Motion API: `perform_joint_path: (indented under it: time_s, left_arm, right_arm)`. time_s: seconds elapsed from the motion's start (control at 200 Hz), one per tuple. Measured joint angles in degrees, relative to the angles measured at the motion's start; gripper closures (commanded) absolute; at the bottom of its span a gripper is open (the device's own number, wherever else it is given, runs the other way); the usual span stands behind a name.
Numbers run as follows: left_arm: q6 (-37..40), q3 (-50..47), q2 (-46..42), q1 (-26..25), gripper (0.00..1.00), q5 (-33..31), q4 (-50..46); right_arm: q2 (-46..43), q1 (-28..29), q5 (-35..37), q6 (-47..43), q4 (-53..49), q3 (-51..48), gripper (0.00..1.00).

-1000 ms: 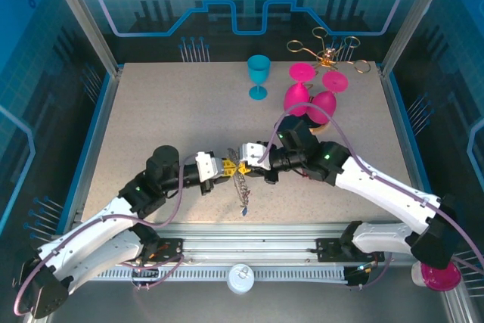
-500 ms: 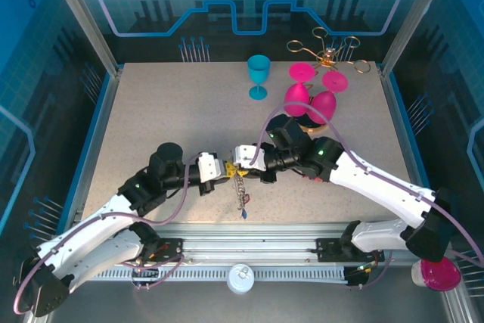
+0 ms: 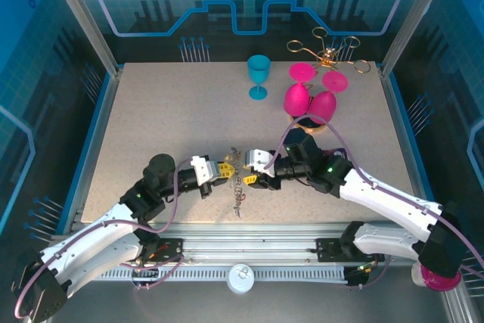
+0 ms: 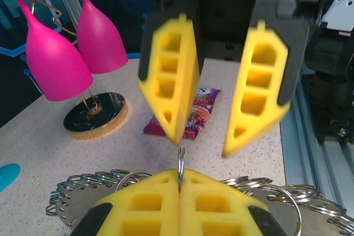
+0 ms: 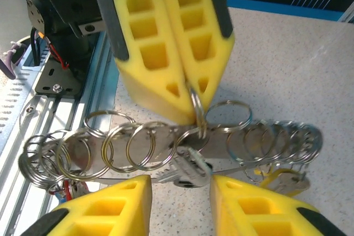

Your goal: Put the keys on the keyring

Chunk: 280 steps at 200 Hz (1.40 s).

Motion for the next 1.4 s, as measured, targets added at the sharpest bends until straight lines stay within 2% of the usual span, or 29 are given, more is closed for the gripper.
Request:
perform_joint_path:
  time_s: [0.565,0.951,1.156,1.401]
  left_arm:
    - [-4.7,-2.1,-0.2,0.0,1.00,2.8,8.3]
    - [-6.3,-3.2,-0.3,0.4,1.00,3.0,11.6]
    - [-6.3,-3.3,-0.4,0.6,1.00,3.0,12.0]
    - [-6.3,-3.4,-0.7,1.0,1.00,3.0,10.9]
  right_arm:
    - [2.4,2.0,1.5,1.5,5.4,-0.1,0.58]
    - [1.7,3.0,1.9,2.5,7.0,-0.9,0.75]
    - [0.0,2.6,2.8,1.9,6.1,-1.4,0.91]
    - [-1.3,2.2,4.1,0.7,4.5,-1.4,1.00]
